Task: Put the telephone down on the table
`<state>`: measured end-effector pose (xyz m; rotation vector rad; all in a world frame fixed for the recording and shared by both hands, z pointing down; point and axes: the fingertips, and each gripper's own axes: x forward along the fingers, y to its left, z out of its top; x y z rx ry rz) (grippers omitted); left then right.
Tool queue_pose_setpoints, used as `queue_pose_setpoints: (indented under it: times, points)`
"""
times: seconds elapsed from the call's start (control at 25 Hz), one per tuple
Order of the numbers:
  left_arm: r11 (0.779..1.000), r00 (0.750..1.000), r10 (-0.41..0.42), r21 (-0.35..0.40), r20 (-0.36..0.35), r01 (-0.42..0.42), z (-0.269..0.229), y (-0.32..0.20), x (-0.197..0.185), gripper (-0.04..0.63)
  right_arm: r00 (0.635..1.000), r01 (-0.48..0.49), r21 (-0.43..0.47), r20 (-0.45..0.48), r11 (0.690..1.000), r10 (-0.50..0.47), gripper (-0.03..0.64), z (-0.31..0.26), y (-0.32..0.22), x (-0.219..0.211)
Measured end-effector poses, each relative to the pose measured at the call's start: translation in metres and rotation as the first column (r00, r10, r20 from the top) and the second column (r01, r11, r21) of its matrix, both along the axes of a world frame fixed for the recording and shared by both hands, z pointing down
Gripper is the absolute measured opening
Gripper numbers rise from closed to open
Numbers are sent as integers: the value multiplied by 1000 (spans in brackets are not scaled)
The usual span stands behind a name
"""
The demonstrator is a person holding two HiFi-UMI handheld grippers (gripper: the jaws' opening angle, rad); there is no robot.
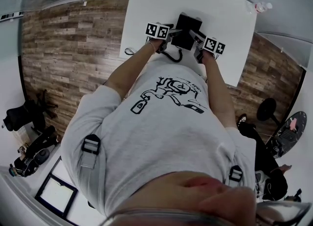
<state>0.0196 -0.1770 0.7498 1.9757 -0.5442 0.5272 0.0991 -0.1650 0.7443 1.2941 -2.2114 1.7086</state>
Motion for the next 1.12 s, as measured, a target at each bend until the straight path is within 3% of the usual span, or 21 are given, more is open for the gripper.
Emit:
queue_pose_setpoints:
  times: [0.16, 0.32, 0.52, 0.88, 1.12]
  points:
    - [997, 997, -44, 71, 59, 40, -9, -3, -16, 285, 993, -9, 45, -115, 999, 14, 222, -15, -2, 18]
    - [981, 990, -100, 177, 101, 81, -29, -11, -25, 285, 963, 25, 122, -271, 992, 9, 222, -36, -1, 35]
    - [949, 989, -123, 303, 83, 93, -72, -17, -26, 278, 917, 116, 259, -398, 959, -4, 220, -86, -1, 32]
    - [857, 993, -116, 505, -9, 104, -170, -21, -20, 185, 857, 212, 461, -512, 862, 63, 138, -190, -2, 22]
    - [764, 992, -122, 635, -37, 118, -237, -20, -20, 155, 822, 254, 544, -558, 800, 118, 99, -254, 0, 13]
